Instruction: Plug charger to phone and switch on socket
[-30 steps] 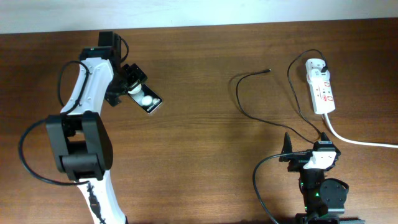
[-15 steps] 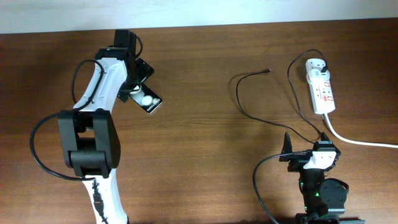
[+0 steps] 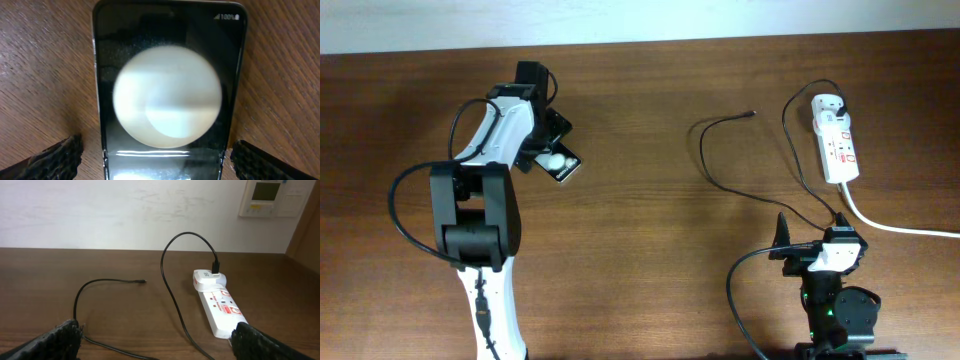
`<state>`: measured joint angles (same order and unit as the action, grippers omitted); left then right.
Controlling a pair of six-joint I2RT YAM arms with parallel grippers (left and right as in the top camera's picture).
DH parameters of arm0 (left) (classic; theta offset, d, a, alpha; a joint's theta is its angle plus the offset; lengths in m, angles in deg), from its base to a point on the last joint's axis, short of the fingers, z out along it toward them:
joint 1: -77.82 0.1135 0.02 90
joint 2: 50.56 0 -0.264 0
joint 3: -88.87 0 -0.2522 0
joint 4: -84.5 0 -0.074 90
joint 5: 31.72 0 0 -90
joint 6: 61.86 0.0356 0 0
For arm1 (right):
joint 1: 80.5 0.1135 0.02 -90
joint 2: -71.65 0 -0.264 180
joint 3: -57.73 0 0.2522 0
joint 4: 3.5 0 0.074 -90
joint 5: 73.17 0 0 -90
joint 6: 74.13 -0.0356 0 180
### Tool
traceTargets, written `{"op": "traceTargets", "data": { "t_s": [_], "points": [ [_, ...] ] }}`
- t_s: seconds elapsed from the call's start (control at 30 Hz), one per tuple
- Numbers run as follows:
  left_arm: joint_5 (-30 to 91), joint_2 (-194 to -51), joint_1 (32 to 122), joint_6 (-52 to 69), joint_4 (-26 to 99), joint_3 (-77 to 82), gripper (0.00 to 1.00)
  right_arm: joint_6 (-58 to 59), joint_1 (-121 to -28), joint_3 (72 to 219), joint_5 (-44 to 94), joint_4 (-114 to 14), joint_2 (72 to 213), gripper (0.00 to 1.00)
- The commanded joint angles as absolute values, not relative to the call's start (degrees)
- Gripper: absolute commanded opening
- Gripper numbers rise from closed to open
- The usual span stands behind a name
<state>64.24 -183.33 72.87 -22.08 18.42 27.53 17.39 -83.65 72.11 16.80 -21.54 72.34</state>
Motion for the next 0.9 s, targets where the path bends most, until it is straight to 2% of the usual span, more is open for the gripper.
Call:
{"op": "traceTargets", "data": {
  "t_s": [0.0, 0.13, 0.3, 0.5, 0.53, 0.6, 0.8, 0.87],
  "points": [
    [63.2, -186.6, 72.3, -22.6, 18.6, 27.8, 0.89, 17.4, -83.1, 71.8, 16.3, -21.8, 72.0, 0.99],
    [63.2, -186.6, 72.2, -22.6, 17.6, 27.8, 0.77, 17.3, -83.1, 71.8, 16.3, -21.8, 72.0, 0.99],
    [61.4, -186.6, 72.2, -22.1, 14.1, 27.8, 0.74, 17.4, -83.1, 71.8, 16.3, -21.8, 72.0, 0.99],
    [58.9, -186.6, 72.2, -21.9, 7.8, 27.8, 0.75, 17.3, -83.1, 71.8, 16.3, -21.8, 72.0, 0.99],
    [58.9, -186.6, 72.2, -21.9, 7.8, 27.8, 0.88, 17.4, -83.1, 71.8, 16.3, -21.8, 72.0, 0.99],
    [58.9, -186.6, 72.2, -21.9, 7.9, 27.8, 0.99, 17.4, -83.1, 71.8, 16.3, -21.8, 72.0, 0.98],
    [59.5, -186.6, 72.2, -21.9, 7.7, 27.7, 1.0, 17.4, -83.1, 71.8, 16.3, -21.8, 72.0, 0.99],
    [59.6, -186.6, 72.2, -21.9, 7.2, 27.7, 0.89, 17.3, -83.1, 71.8, 16.3, -21.8, 72.0, 0.99]
  ]
}}
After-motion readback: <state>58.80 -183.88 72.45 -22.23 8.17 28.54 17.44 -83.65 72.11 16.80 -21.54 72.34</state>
